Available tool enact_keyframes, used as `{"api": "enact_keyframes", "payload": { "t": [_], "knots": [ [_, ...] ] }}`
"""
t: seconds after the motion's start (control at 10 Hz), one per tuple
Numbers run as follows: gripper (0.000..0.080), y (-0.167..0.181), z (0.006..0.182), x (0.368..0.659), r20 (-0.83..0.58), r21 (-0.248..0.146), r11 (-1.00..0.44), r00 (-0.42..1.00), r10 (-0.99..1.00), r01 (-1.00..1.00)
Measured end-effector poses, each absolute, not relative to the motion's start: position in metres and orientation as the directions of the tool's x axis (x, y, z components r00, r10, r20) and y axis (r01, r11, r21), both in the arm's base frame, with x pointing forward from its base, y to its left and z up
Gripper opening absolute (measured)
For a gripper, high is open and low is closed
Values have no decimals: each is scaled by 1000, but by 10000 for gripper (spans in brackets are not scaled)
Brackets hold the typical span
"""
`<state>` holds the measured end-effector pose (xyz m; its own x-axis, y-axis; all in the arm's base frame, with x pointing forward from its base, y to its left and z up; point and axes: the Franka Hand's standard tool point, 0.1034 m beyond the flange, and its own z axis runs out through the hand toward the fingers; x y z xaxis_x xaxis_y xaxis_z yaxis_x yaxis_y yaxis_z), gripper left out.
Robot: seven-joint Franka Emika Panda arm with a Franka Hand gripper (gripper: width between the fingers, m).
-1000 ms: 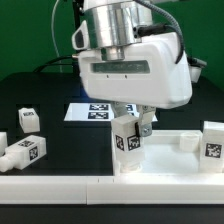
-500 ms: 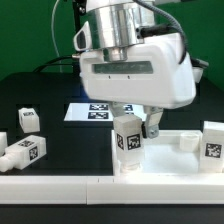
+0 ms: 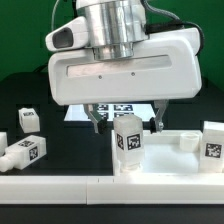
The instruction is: Assemble square table
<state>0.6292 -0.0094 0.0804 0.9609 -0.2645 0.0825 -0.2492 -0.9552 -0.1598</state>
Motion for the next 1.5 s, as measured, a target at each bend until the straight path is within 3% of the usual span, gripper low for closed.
{"api": "enact_keyframes", "payload": {
  "t": [0.1,0.2,0.3,0.4,0.5,0.6,0.7,1.1,1.5],
  "knots": [
    [649,-8,84,632,100,-102,-995,995,-8,3],
    [649,-3,89,635,91,-75,-990,989,116,123],
    [626,-4,87,635,95,-80,-992,991,94,102],
    [498,-4,87,634,92,-82,-994,994,66,74],
    [498,-4,87,634,90,-84,-995,995,50,57],
    [324,-4,87,634,85,-90,-996,996,-13,-5],
    [284,-4,87,634,81,-93,-994,995,-59,-51],
    [284,-4,87,636,36,-103,-862,865,-501,-496],
    [284,-6,85,635,-12,-128,-442,447,-894,-888]
  ]
}}
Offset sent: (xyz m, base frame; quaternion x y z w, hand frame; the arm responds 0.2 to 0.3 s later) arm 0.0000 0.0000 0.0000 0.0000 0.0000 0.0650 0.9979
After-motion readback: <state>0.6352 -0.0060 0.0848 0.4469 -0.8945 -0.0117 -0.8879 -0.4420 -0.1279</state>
